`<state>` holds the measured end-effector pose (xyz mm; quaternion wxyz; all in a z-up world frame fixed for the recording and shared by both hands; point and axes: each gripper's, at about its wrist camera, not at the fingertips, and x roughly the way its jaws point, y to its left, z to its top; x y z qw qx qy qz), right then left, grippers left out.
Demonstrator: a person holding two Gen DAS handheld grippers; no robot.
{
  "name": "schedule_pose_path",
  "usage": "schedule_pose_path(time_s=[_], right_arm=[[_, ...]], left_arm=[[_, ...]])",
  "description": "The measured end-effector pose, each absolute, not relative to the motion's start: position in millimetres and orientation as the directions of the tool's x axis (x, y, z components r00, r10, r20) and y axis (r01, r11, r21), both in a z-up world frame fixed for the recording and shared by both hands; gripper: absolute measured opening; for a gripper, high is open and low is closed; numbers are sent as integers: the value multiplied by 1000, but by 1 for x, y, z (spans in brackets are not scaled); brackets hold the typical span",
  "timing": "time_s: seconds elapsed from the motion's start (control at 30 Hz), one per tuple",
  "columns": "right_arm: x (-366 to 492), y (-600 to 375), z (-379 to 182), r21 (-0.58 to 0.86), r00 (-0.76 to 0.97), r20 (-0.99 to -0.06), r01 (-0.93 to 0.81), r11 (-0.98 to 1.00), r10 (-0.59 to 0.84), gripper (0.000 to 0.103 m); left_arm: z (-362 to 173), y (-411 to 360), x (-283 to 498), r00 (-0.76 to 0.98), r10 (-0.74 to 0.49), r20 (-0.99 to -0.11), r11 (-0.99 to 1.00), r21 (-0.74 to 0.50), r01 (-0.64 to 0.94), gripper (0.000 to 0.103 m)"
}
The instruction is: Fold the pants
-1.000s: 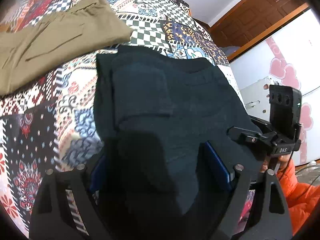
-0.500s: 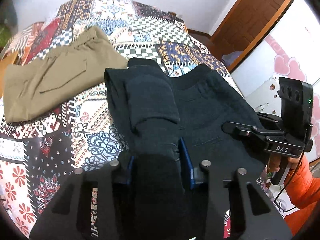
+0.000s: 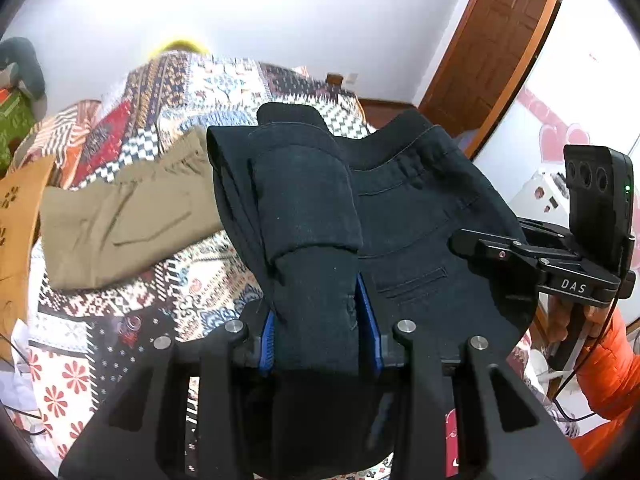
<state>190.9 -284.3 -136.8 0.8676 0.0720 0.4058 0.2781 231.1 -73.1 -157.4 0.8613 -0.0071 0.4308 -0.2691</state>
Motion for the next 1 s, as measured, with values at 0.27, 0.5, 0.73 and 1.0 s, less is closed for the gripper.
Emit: schedule_pose_path(time_s=[0.27, 0.5, 0.73, 1.0], right_arm=[[204, -263, -110, 299, 551, -622, -489, 819, 557, 26], [227, -233, -94, 270, 566, -579, -546, 793, 587, 26], [260, -194, -83, 268, 564, -543, -586, 764, 623, 26], [305, -140, -90, 271, 540, -545, -611, 744, 642, 26]], left_arm=[[-131, -46, 233, 567, -461, -682, 873, -237, 425, 36], [-113, -10, 248, 635, -435, -639, 895, -231, 381, 35], [-104, 29, 281, 688, -388, -613, 921, -238, 308, 35], [-110, 71, 332, 708, -340, -619, 940, -238, 244, 36]])
